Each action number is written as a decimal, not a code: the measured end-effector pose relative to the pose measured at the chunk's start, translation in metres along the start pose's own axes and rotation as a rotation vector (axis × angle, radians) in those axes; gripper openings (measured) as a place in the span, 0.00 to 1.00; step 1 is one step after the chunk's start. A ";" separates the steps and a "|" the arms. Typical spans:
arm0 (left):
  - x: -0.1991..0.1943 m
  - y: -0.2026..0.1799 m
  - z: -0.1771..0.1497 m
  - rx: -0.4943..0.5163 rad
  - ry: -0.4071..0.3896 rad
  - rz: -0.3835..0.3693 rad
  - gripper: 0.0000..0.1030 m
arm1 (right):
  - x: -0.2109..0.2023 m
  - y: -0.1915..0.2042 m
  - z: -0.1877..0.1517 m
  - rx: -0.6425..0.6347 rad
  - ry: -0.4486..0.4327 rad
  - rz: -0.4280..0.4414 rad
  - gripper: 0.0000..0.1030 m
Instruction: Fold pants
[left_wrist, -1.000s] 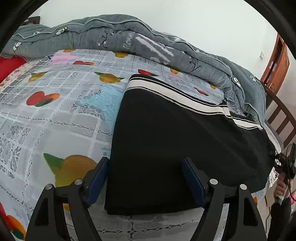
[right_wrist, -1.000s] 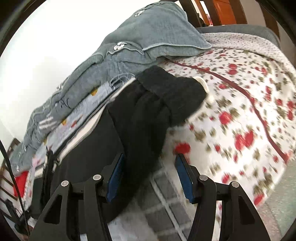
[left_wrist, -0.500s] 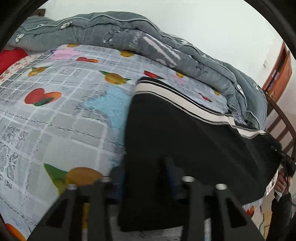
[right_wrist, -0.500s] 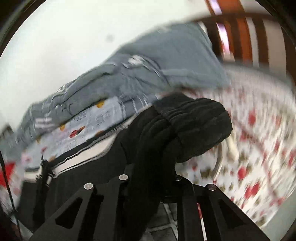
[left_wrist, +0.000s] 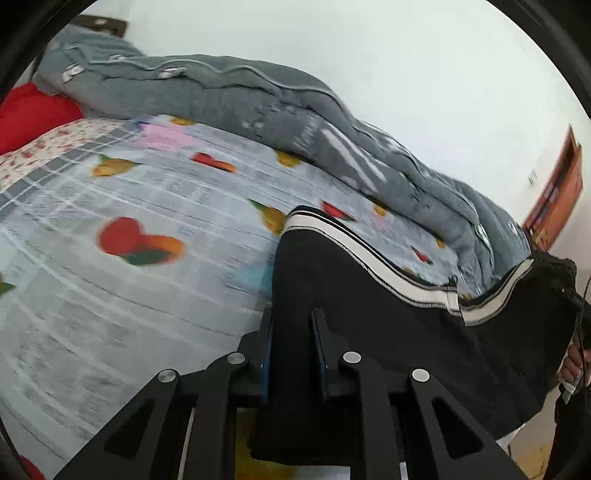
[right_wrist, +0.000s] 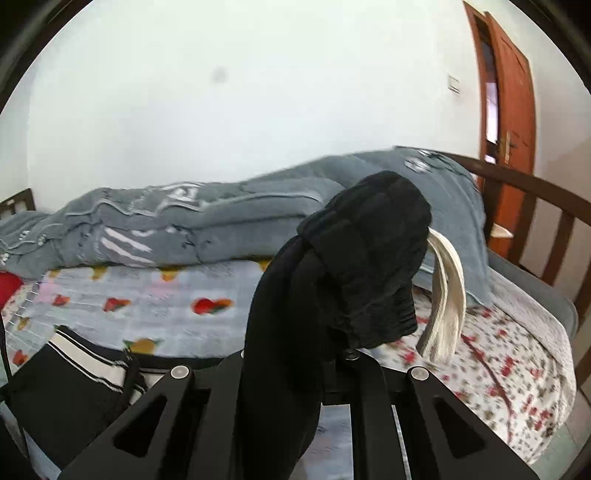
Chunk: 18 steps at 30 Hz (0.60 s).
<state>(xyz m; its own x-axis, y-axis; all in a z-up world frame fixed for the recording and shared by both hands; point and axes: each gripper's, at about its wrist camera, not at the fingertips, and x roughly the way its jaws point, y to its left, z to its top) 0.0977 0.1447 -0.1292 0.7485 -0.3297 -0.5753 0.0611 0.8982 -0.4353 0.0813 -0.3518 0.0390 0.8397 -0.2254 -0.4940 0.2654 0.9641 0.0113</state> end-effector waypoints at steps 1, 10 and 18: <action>-0.006 0.012 0.004 -0.011 -0.008 0.012 0.17 | 0.003 0.011 0.003 0.007 -0.002 0.023 0.11; -0.040 0.105 0.030 -0.118 -0.044 0.168 0.18 | 0.042 0.083 -0.017 0.019 0.063 0.181 0.11; -0.028 0.115 0.010 -0.150 0.031 0.173 0.27 | 0.095 0.023 -0.114 0.099 0.390 0.138 0.17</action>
<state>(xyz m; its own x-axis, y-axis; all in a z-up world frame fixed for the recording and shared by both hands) 0.0900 0.2606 -0.1565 0.7183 -0.1857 -0.6705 -0.1666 0.8898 -0.4249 0.1136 -0.3348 -0.1068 0.6335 -0.0069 -0.7737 0.2236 0.9589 0.1745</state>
